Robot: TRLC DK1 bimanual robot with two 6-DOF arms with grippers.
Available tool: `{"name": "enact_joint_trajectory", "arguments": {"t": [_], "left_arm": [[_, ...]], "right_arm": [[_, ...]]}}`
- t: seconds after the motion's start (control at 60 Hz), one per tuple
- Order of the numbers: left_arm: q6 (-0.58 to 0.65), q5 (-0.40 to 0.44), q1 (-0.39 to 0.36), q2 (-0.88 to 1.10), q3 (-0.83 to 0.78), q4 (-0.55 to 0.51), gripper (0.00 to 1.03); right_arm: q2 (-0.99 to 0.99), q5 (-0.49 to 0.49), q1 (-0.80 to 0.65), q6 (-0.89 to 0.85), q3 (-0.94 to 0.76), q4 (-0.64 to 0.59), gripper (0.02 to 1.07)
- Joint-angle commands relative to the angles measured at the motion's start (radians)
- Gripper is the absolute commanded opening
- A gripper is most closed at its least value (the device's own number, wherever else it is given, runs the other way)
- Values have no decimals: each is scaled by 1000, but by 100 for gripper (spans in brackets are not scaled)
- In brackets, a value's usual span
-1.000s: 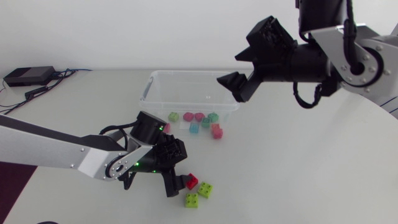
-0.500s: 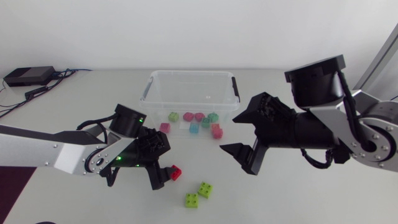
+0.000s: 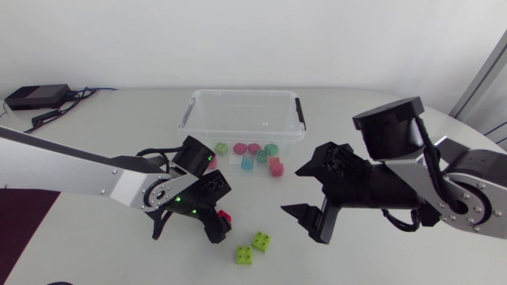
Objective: Pick up the duplo bricks and place them in the container
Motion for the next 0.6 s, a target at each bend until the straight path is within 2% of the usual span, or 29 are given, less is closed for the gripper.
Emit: {"name": "enact_joint_trajectory", "arguments": {"t": [0.0, 0.067, 0.2, 0.317, 0.467, 0.483, 0.533, 0.583], "left_arm": [[-61, -16, -12, 36, 37, -28, 87], [-83, -25, -29, 36, 51, -54, 87], [-130, -53, -34, 45, 97, -128, 73], [-156, -76, -37, 48, 129, -192, 72], [-179, -88, -37, 73, 169, -243, 50], [-187, -88, -37, 76, 171, -246, 42], [-192, -88, -37, 79, 171, -254, 29], [-193, -88, -35, 79, 172, -260, 26]], "right_arm": [[7, 1, 17, 11, -31, 7, 102], [8, 1, 22, 11, -40, 14, 102], [13, 1, 22, 9, -51, 17, 102], [17, 1, 24, 11, -58, 21, 102], [53, 3, 40, 19, -65, 35, 102], [56, 1, 42, 19, -65, 35, 102], [73, 5, 50, 22, -68, 37, 102], [89, 5, 56, 20, -69, 37, 102]]}}
